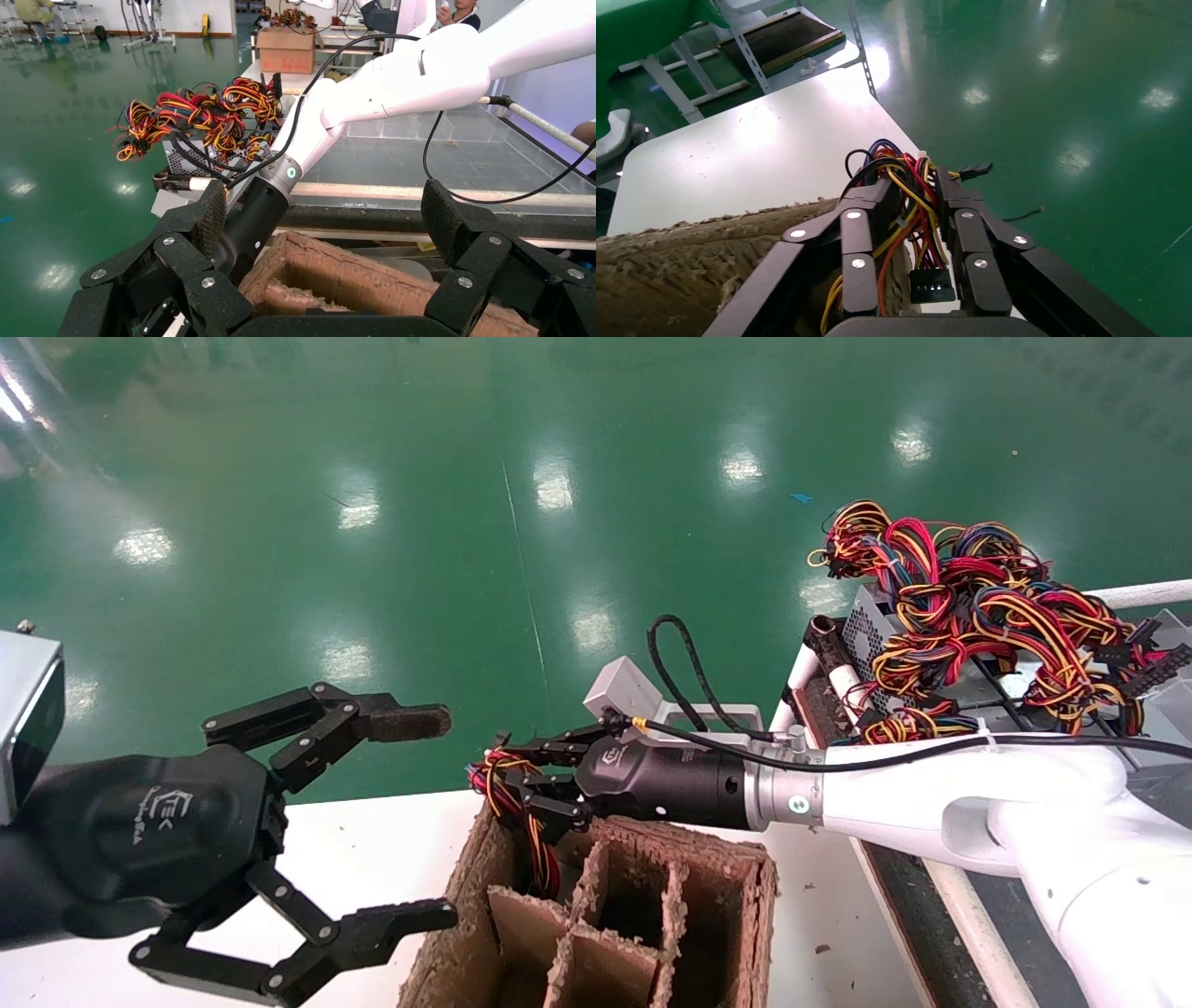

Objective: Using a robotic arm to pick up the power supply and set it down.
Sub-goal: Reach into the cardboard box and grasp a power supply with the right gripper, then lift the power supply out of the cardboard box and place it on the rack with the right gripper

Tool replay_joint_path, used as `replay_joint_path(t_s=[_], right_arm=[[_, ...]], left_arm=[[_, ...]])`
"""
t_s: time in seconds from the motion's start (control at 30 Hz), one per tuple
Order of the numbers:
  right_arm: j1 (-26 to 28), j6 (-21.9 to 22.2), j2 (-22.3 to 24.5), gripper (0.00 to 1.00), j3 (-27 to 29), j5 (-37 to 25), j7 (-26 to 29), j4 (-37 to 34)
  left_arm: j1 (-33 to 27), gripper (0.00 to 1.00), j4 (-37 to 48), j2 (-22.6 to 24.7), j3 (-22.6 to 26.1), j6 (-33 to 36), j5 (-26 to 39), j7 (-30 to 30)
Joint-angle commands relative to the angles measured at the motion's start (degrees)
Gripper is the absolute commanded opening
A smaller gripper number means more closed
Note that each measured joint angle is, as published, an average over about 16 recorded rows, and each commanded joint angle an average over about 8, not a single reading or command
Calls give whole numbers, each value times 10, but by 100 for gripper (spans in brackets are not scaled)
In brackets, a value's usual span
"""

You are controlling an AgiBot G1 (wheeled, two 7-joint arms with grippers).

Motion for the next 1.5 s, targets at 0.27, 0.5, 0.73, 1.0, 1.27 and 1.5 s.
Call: replay_joint_path(t_s=[0.27,0.5,0.73,1.0,1.27,1.5], right_arm=[[3,-28,7,0,0,17,-8,-7],[7,-67,14,0,5,31,-23,-22],[15,-131,30,0,20,56,-46,-36],[27,-165,57,0,37,83,-60,-50],[34,-176,92,0,56,119,-52,-28],[46,-178,132,0,67,152,-25,24]], left_arm=[[0,100,0,0,0,0,0,0],[0,100,0,0,0,0,0,0],[0,100,0,0,0,0,0,0],[0,100,0,0,0,0,0,0],[0,100,0,0,0,0,0,0],[0,100,0,0,0,0,0,0]])
